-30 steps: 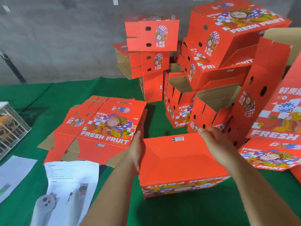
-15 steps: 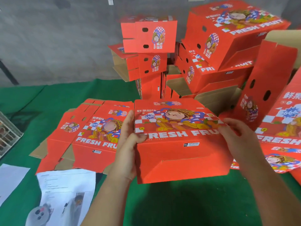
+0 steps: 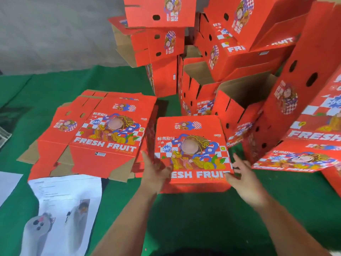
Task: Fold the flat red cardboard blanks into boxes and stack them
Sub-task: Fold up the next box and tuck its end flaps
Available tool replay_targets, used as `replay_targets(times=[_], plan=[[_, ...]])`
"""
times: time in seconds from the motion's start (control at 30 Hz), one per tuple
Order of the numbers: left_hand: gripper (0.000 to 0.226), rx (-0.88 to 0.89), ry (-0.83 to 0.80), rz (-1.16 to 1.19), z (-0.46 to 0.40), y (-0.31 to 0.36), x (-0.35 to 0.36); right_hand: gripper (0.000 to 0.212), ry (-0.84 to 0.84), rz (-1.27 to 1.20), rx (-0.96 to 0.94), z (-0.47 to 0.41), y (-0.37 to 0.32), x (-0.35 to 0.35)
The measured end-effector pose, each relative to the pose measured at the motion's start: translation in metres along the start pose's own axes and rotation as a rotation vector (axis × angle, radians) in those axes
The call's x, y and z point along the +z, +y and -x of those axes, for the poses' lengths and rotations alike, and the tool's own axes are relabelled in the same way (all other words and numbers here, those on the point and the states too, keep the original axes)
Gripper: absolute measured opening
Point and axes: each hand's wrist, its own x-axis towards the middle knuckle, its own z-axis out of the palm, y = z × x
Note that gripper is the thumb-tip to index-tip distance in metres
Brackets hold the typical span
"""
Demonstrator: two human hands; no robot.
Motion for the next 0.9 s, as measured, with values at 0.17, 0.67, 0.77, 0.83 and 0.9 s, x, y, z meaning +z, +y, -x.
replay_targets(times=[0.17,0.67,0.77,0.83,0.9], plan=[[0.050,-0.057,-0.027,-0.213,-0.014,-0.001,0.000,0.039,-0.046,0.024,0.070,-0.010,-0.014,-0.001],[0.029,0.043,-0.060,-0.067,0.007,-0.032,-0.002,0.072,0.281,-0.224,0.142,-0.002,0.041,0.006],[0.039,-0.189,-0.094,0.236,0.017,-0.012,0.010,0.052,0.261,-0.313,0.167,0.004,0.043,0.005],[0.053,-0.234,-0.130,0.222,0.024,0.000,0.015,0.045,0.264,-0.340,0.170,0.010,0.039,0.002],[0.073,-0.245,-0.166,0.217,0.033,0.008,0.020,0.040,0.309,-0.371,0.161,0.017,0.036,-0.002]])
